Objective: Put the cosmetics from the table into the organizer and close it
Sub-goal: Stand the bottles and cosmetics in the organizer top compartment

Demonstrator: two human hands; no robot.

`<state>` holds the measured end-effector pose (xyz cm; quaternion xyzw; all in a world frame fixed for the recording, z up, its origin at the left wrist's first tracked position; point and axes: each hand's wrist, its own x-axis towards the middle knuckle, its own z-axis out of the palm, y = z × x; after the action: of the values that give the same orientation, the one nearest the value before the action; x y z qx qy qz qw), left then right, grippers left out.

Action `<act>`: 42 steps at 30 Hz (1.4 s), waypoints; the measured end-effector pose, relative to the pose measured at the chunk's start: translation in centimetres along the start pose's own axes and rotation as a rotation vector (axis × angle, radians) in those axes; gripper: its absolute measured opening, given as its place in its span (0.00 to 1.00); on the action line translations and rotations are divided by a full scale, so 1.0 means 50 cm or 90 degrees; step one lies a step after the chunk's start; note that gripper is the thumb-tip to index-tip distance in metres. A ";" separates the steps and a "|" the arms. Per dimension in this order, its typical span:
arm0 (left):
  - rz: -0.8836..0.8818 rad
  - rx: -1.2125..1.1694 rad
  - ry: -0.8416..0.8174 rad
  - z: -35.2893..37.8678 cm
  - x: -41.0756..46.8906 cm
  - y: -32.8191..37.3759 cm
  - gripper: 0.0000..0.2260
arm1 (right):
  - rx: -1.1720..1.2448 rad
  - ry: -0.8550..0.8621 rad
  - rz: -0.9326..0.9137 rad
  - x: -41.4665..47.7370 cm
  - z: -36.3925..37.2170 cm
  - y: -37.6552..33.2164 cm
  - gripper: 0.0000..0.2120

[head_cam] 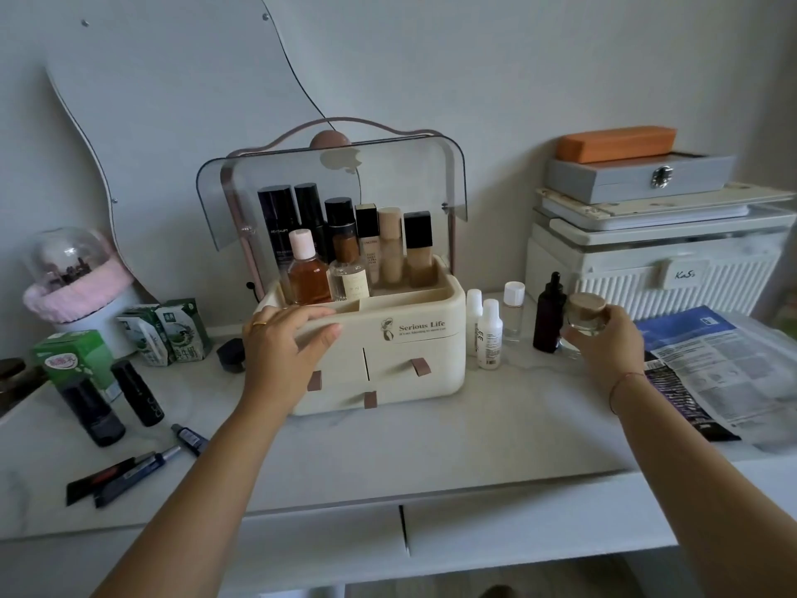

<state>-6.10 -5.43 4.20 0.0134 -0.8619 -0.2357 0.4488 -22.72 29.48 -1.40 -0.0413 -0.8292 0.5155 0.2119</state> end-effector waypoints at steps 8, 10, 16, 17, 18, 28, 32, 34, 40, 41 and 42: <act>-0.001 -0.011 -0.004 -0.005 0.002 0.006 0.09 | 0.014 0.131 -0.034 -0.061 -0.040 -0.047 0.24; -0.002 -0.009 -0.003 -0.003 0.002 0.005 0.10 | 0.055 0.149 -0.071 -0.093 -0.052 -0.091 0.25; -0.014 -0.008 -0.020 0.002 0.002 -0.003 0.13 | 0.281 -0.119 -0.260 -0.188 -0.029 -0.296 0.29; -0.016 -0.014 -0.024 0.002 0.002 -0.002 0.14 | 0.281 -0.157 -0.282 -0.193 -0.011 -0.325 0.29; -0.018 -0.017 -0.025 0.001 0.002 -0.001 0.15 | 0.272 -0.188 -0.299 -0.195 0.010 -0.352 0.29; 0.017 0.015 -0.010 0.006 0.001 -0.013 0.17 | 0.061 -0.241 -0.246 -0.112 0.216 -0.401 0.22; 0.028 0.031 -0.002 0.012 0.001 -0.017 0.17 | 0.007 -0.282 -0.230 -0.094 0.236 -0.395 0.15; 0.027 0.033 0.004 0.013 0.000 -0.018 0.19 | -0.012 -0.294 -0.219 -0.091 0.238 -0.397 0.13; 0.027 0.024 0.007 0.011 -0.003 -0.016 0.20 | -0.074 -0.300 -0.216 -0.115 0.218 -0.407 0.23; 0.033 0.025 0.012 0.010 -0.002 -0.015 0.20 | -0.066 -0.291 -0.225 -0.123 0.207 -0.405 0.24; 0.040 0.025 0.016 0.010 -0.002 -0.014 0.20 | -0.040 -0.262 -0.240 -0.133 0.192 -0.397 0.24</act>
<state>-6.56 -5.85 3.60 -0.0020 -0.8608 -0.2040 0.4663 -17.50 10.31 10.24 0.2131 -0.8633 0.4388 0.1298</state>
